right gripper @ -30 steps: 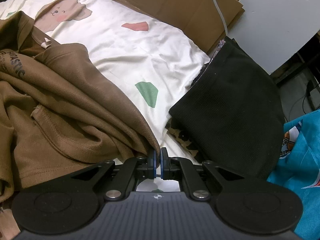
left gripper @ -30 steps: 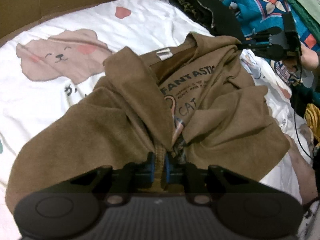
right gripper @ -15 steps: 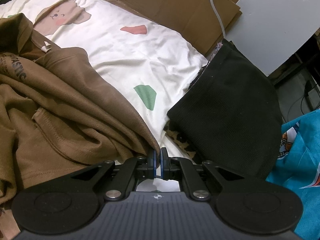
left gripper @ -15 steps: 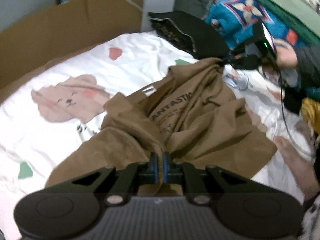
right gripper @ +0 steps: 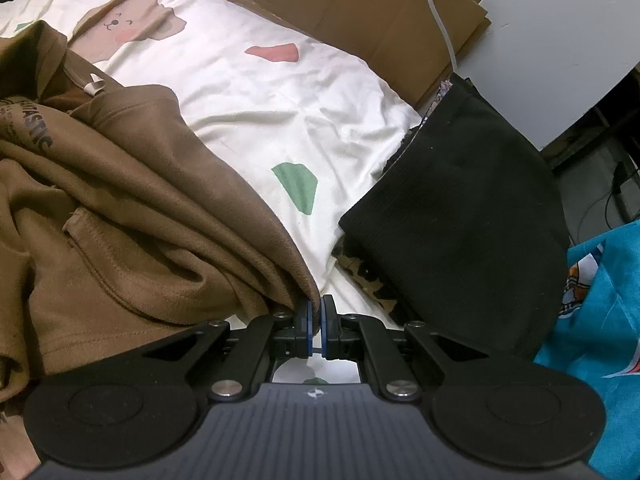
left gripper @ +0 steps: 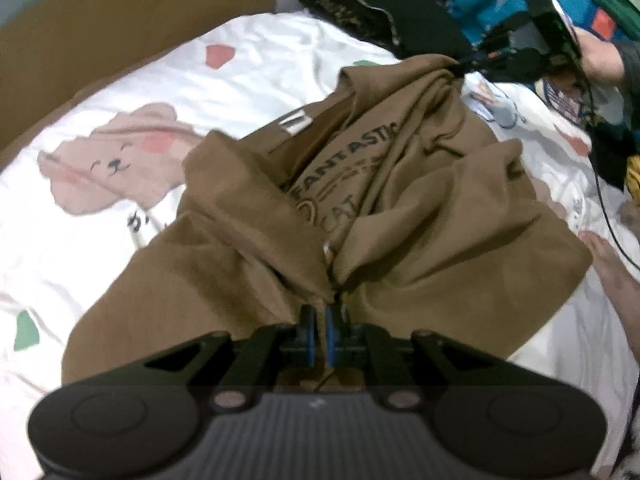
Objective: Fold clothes
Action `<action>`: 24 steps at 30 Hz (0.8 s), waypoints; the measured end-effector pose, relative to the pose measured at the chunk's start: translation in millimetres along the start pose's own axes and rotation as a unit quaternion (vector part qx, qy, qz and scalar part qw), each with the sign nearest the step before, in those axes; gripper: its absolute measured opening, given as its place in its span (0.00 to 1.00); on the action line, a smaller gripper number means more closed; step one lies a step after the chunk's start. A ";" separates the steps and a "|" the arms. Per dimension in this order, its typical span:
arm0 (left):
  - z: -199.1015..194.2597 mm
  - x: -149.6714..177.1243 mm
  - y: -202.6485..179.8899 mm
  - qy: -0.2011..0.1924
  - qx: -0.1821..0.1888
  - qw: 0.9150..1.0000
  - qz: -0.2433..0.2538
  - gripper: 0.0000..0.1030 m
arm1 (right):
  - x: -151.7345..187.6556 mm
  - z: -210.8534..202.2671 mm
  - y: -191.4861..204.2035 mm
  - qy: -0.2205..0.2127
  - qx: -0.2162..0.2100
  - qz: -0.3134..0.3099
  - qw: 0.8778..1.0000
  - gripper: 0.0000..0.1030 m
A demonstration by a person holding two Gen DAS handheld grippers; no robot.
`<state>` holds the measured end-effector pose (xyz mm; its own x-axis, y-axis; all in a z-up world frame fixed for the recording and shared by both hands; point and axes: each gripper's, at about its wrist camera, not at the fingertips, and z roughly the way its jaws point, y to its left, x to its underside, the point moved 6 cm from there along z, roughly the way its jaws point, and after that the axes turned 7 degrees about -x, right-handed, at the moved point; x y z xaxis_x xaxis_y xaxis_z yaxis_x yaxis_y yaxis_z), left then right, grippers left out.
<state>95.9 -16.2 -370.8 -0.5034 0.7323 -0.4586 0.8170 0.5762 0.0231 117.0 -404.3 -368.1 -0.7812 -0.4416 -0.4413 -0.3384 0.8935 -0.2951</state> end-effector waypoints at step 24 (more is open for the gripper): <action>-1.3 6.4 27.2 0.009 -0.031 0.999 -0.027 0.04 | -4.6 -4.1 -4.3 -0.011 0.007 0.006 1.000 0.02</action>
<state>114.5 4.6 -372.0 -0.5528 0.7053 -0.4438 0.7693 0.6366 0.0536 120.0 -405.8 -361.3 -0.7736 -0.4329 -0.4627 -0.3219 0.8975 -0.3015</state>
